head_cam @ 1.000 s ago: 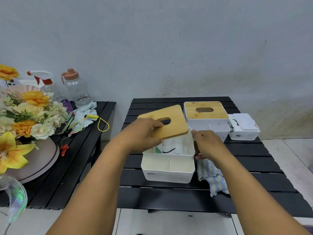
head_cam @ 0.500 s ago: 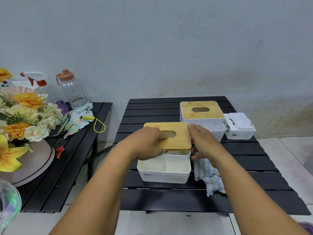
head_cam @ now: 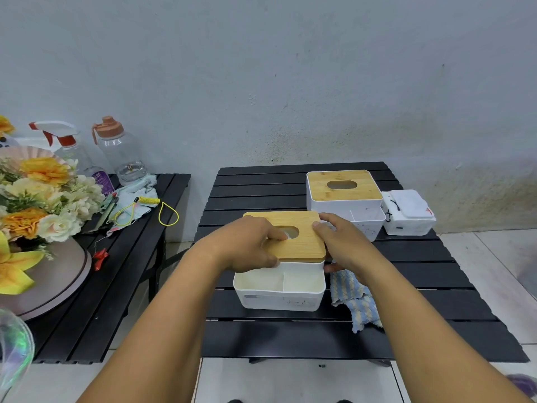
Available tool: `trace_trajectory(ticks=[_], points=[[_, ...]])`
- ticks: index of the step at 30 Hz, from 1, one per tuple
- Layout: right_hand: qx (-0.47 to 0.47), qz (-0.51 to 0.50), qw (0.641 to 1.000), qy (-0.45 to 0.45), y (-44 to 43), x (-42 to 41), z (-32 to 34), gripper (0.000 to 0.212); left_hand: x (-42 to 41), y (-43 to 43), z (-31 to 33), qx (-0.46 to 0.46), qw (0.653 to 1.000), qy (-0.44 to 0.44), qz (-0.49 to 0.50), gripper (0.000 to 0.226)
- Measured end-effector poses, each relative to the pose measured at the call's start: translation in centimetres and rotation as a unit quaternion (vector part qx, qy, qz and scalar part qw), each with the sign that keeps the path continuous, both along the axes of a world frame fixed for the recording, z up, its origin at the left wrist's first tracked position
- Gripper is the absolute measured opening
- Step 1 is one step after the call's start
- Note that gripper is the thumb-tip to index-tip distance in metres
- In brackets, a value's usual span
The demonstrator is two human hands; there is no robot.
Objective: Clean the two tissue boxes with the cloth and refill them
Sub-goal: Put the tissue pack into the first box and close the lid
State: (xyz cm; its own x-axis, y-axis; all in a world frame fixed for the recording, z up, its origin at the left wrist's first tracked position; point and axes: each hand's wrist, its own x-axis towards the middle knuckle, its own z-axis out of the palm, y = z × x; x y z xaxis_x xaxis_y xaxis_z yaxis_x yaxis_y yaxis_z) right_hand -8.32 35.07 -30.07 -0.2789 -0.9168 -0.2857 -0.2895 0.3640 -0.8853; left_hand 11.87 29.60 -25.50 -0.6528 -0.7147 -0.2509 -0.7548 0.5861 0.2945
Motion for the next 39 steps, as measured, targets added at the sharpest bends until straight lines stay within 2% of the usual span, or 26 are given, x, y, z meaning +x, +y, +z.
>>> trace_trajectory(ticks=[22,28,33,39], points=[[-0.003,-0.016,0.999,-0.036,-0.6,0.0,-1.2,0.034,0.1,-1.2,-1.5,0.036,0.999,-0.006,0.002,0.056],[-0.021,-0.031,0.999,-0.04,-0.7,0.4,-1.5,0.029,-0.6,-0.9,-2.2,0.038,0.999,0.015,-0.006,0.045],[-0.006,-0.034,0.998,-0.058,-0.7,0.7,-1.4,0.029,-0.4,-1.3,-2.9,0.048,0.998,0.041,0.01,0.046],[-0.004,-0.04,0.998,-0.041,-0.8,1.0,-1.4,0.034,-0.6,-1.1,-2.7,0.036,0.998,0.026,0.034,0.051]])
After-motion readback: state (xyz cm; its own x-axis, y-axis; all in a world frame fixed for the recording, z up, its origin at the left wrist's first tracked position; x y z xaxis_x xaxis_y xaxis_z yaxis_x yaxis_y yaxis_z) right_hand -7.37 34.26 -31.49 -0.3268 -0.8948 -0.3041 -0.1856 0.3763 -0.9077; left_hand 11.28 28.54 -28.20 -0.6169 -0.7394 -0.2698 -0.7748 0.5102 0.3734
